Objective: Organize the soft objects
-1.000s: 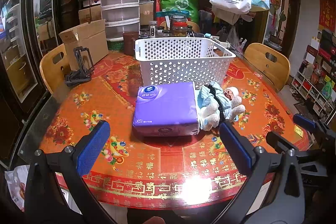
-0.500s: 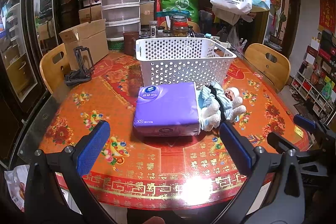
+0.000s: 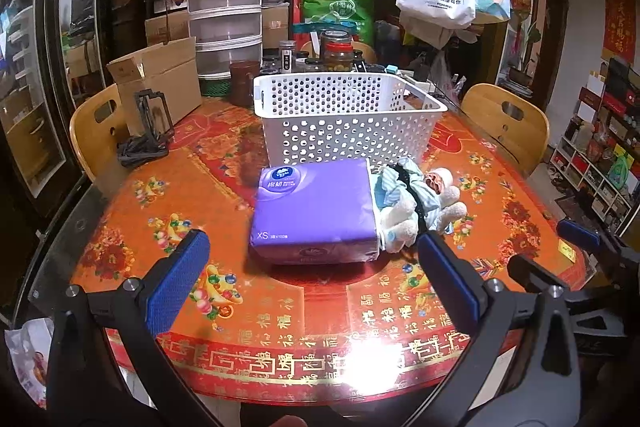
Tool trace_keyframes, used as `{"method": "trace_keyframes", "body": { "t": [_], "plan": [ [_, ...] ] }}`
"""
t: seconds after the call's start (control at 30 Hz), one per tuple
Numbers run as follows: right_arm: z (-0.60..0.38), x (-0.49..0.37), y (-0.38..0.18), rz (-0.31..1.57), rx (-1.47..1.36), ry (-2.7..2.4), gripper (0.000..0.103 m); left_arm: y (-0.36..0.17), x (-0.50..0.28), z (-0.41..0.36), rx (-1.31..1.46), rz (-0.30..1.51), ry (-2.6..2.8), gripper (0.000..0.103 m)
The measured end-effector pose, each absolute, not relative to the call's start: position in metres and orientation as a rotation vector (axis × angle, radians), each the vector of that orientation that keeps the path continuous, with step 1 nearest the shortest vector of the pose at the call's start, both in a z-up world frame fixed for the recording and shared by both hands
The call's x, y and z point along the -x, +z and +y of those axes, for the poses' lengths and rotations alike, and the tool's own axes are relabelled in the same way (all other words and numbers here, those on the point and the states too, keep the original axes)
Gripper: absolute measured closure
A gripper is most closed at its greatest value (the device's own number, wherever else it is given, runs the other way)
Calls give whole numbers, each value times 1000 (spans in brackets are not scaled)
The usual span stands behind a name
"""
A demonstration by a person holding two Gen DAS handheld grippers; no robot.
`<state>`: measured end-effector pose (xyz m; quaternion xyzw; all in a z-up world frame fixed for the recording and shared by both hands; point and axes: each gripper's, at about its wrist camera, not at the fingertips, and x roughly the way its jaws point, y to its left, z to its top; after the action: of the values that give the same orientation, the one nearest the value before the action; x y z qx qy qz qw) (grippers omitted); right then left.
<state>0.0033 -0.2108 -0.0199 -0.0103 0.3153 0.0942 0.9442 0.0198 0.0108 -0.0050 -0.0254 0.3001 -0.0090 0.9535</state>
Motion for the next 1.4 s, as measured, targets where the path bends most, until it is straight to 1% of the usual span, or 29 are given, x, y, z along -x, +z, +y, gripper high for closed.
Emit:
{"method": "trace_keyframes", "body": {
  "t": [0.5, 0.6, 0.67, 0.77, 0.83, 1.0, 1.3, 1.4],
  "plan": [
    [-211, -3, -26, 644, 24, 198, 0, -11, -25, 13, 26, 606, -8, 0],
    [-209, -4, -27, 646, 21, 203, 0, -14, -34, 30, 68, 597, -20, 0],
    [-207, -8, -28, 654, 12, 215, 0, -21, -49, 48, 99, 621, -11, 0],
    [-204, -16, -32, 659, -10, 239, 0, -38, -70, 69, 70, 678, 62, 0],
    [-196, -24, -35, 666, -5, 250, 0, -53, -82, 87, 80, 731, 84, 0],
    [-169, -34, -40, 656, 18, 302, 0, -73, -90, 109, 72, 762, 62, 0],
    [-119, -42, -51, 658, 99, 402, 0, -85, -84, 103, 54, 756, -36, 0],
    [-112, -44, -53, 655, 93, 432, 4, -85, -83, 101, 60, 749, -56, 0]
  ]
}}
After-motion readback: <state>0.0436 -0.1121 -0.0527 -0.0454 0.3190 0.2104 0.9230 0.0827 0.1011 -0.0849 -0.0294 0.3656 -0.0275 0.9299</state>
